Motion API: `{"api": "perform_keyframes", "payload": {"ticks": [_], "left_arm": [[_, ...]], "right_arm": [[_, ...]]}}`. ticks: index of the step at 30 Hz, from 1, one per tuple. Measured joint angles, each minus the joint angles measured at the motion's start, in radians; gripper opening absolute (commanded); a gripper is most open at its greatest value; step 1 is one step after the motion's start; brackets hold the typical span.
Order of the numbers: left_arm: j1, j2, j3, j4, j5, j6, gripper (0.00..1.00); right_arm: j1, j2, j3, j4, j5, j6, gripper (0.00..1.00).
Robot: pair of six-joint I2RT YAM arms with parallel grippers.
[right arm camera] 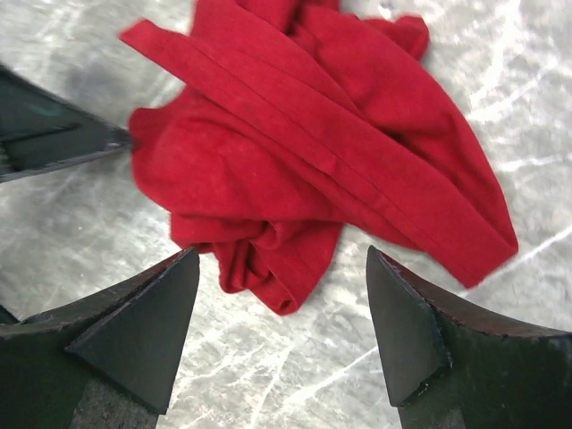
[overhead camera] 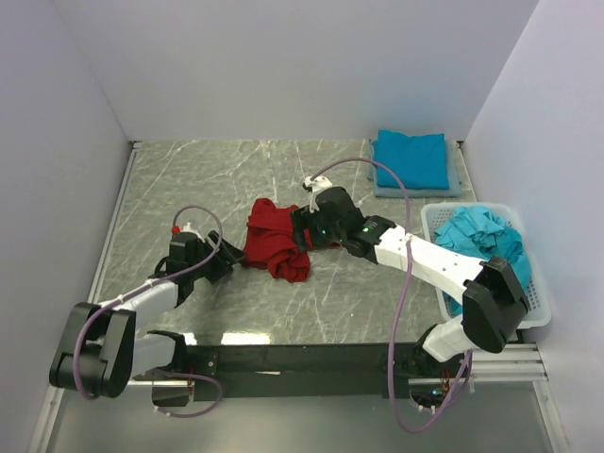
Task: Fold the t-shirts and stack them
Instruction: Flatten the tshirt out
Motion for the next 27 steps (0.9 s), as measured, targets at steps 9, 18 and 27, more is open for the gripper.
{"api": "perform_keyframes", "payload": {"ticks": [9, 18, 27], "left_arm": [[0.0, 0.154, 0.037, 0.104, 0.069, 0.016, 0.54], [0.001, 0.308, 0.058, 0.249, 0.148, -0.008, 0.2], [0.002, 0.377, 0.067, 0.314, 0.197, -0.021, 0.01]], "right_arm": [[0.0, 0.069, 0.163, 0.0, -0.068, -0.066, 0.8], [0.032, 0.224, 0.296, -0.047, -0.145, -0.173, 0.75], [0.116, 0.43, 0.497, -0.108, -0.15, -0.399, 0.75]]}}
